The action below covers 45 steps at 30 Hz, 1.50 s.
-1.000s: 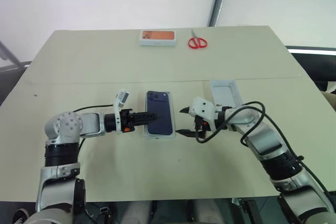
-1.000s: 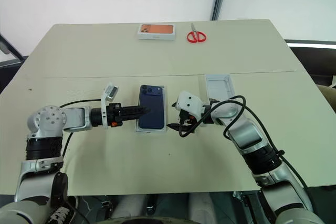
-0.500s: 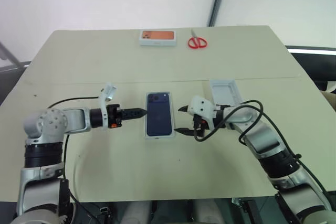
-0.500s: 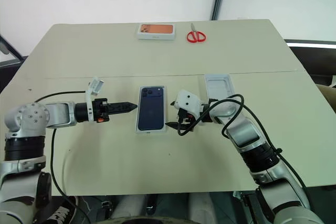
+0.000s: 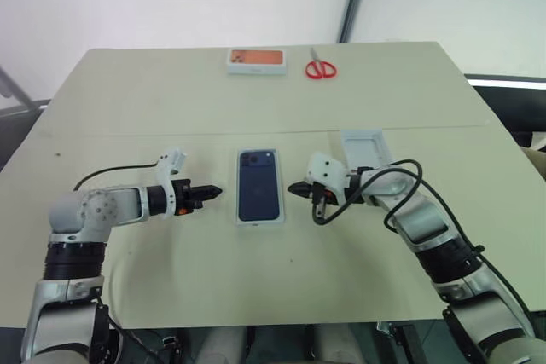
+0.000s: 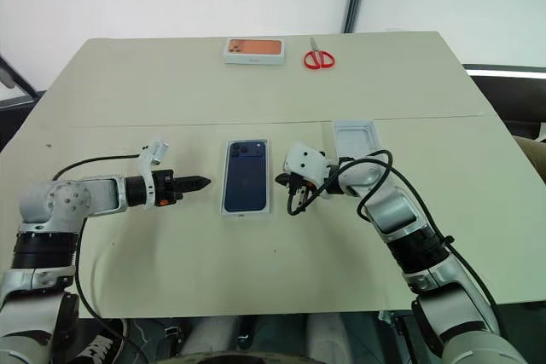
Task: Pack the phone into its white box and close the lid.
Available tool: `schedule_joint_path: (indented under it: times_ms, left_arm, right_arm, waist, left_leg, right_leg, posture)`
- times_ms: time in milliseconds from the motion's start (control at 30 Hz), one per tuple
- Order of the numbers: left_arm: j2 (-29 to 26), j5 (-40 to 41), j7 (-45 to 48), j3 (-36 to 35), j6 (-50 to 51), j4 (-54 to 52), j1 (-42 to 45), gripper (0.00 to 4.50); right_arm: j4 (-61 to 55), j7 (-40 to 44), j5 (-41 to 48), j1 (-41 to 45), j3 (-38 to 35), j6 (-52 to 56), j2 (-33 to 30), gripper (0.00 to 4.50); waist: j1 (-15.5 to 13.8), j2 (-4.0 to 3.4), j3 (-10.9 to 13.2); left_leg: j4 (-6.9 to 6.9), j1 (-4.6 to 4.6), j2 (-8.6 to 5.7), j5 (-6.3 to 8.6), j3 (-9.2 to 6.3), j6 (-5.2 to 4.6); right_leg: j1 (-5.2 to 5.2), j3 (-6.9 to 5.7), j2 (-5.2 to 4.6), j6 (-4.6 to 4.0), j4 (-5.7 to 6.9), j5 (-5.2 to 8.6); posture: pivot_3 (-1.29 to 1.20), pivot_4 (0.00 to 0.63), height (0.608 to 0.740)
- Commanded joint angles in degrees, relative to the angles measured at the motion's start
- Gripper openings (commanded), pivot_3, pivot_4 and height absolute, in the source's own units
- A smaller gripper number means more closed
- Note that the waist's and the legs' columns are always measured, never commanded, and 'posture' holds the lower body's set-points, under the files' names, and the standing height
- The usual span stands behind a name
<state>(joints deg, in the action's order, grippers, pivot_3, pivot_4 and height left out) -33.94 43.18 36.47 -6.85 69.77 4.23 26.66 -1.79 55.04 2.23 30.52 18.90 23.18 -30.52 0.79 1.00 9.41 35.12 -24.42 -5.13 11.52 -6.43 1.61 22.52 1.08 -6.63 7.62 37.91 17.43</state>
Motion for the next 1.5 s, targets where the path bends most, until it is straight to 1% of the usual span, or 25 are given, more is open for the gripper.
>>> schedule_joint_path:
  times_ms: [33,167,233,333,533,667,833,933,1067,1233,1400,1500]
  left_arm:
    - [1.58,-2.09,0.23,3.07,-1.74,-0.86,0.07,0.0]
    - [6.63,-7.07,0.41,10.27,-5.99,2.17,1.91,0.0]
    - [8.77,-7.83,0.93,11.39,-6.25,3.03,3.41,0.0]
    - [10.44,-8.8,2.32,12.96,-6.53,2.74,4.39,0.0]
    - [15.21,-11.16,3.6,15.82,-7.46,4.12,6.24,0.0]
    - [19.79,-12.62,3.77,17.95,-8.56,5.5,7.87,0.0]
    - [23.69,-14.9,4.14,19.36,-10.38,8.43,9.5,0.0]
    - [24.97,-16.04,5.32,20.09,-11.63,10.17,10.24,0.0]
    - [25.13,-16.71,6.53,20.41,-11.99,9.83,9.91,0.0]
    - [24.13,-17.35,6.77,19.47,-12.12,9.86,9.45,0.0]
    - [21.07,-17.65,8.05,18.56,-12.21,7.98,9.06,0.0]
    - [17.35,-17.54,9.45,16.72,-13.79,5.48,7.76,0.0]
  right_arm:
    - [-0.6,-0.16,-0.14,0.8,0.04,-1.04,0.7,0.02]
    - [1.29,-1.26,-1.47,0.88,0.83,-1.8,1.72,0.02]
    - [2.17,-1.26,-2.22,0.35,0.89,-2.65,1.29,0.02]
    - [2.69,-1.21,-2.65,-0.36,-0.21,-3.23,-0.11,0.02]
    - [0.85,0.66,-1.98,-3.9,-3.66,-3.31,-5.81,0.02]
    - [-1.92,1.92,-1.1,-8.11,-6.69,-2.82,-10.47,0.02]
    - [-4.52,2.33,0.36,-11.57,-9.77,-0.93,-13.67,0.02]
    - [-5.83,1.8,0.45,-13.61,-11.26,-0.71,-14.84,0.02]
    - [-6.01,2.35,1.4,-15.02,-12.74,-0.24,-15.95,0.02]
    - [-5.44,1.62,0.5,-14.86,-12.49,-1.52,-16.38,0.02]
    - [-6.45,3.11,1.21,-15.05,-13.12,-0.83,-17.62,0.02]
    - [-6.2,3.53,0.88,-14.95,-14.78,-1.34,-20.08,0.02]
  waist:
    - [-0.01,0.0,0.0]
    - [-0.69,-0.02,-0.02]
    - [-1.44,-0.03,-0.03]
    - [-1.74,-0.03,-0.03]
    - [-2.43,-0.04,-0.03]
    - [-3.34,-0.04,-0.03]
    - [-3.27,-0.04,-0.03]
    - [-3.21,-0.04,-0.03]
    - [-3.12,-0.04,-0.03]
    - [-2.97,-0.03,-0.03]
    - [-2.8,-0.03,-0.03]
    - [-2.54,-0.06,-0.01]
  left_leg:
    - [0.01,0.0,0.0,0.0,0.0,0.0]
    - [0.06,0.03,-0.04,0.0,-0.03,0.0]
    - [0.14,0.06,-0.08,0.0,-0.04,-0.01]
    - [0.19,0.08,-0.14,0.01,-0.12,-0.03]
    - [0.23,0.07,-0.19,0.01,-0.16,-0.06]
    - [0.26,0.06,-0.19,0.03,-0.16,-0.09]
    - [0.43,0.08,-0.19,0.11,-0.23,-0.22]
    - [0.5,0.08,-0.18,0.15,-0.25,-0.28]
    - [0.53,0.08,-0.18,0.18,-0.25,-0.32]
    - [0.53,0.08,-0.17,0.19,-0.24,-0.34]
    - [0.51,0.08,-0.15,0.2,-0.24,-0.34]
    - [0.49,0.08,-0.14,0.2,-0.23,-0.34]
  right_leg:
    - [0.0,0.0,0.0,0.0,0.0,0.0]
    - [-0.12,-0.04,-0.02,0.0,0.0,0.0]
    - [-0.18,-0.07,-0.04,0.0,-0.01,0.0]
    - [-0.18,-0.14,-0.09,0.01,-0.02,0.0]
    - [-0.33,-0.2,-0.13,0.02,-0.09,0.0]
    - [-0.45,-0.22,-0.13,0.02,-0.17,0.0]
    - [-0.75,-0.36,-0.13,0.04,-0.39,-0.01]
    - [-0.83,-0.41,-0.13,0.06,-0.48,-0.01]
    - [-0.89,-0.42,-0.14,0.1,-0.57,-0.04]
    - [-0.9,-0.42,-0.14,0.12,-0.62,-0.05]
    - [-0.87,-0.42,-0.12,0.13,-0.62,-0.05]
    - [-0.83,-0.41,-0.12,0.13,-0.61,-0.05]
  posture:
    - [0.0,0.15,0.74]
    - [0.0,0.15,0.74]
    - [0.0,0.15,0.74]
    - [0.0,0.15,0.74]
    - [0.0,0.15,0.74]
    - [0.0,0.15,0.74]
    - [0.0,0.15,0.74]
    - [0.0,0.15,0.74]
    - [0.0,0.15,0.74]
    - [0.0,0.15,0.74]
    - [0.0,0.15,0.74]
    - [0.0,0.15,0.74]
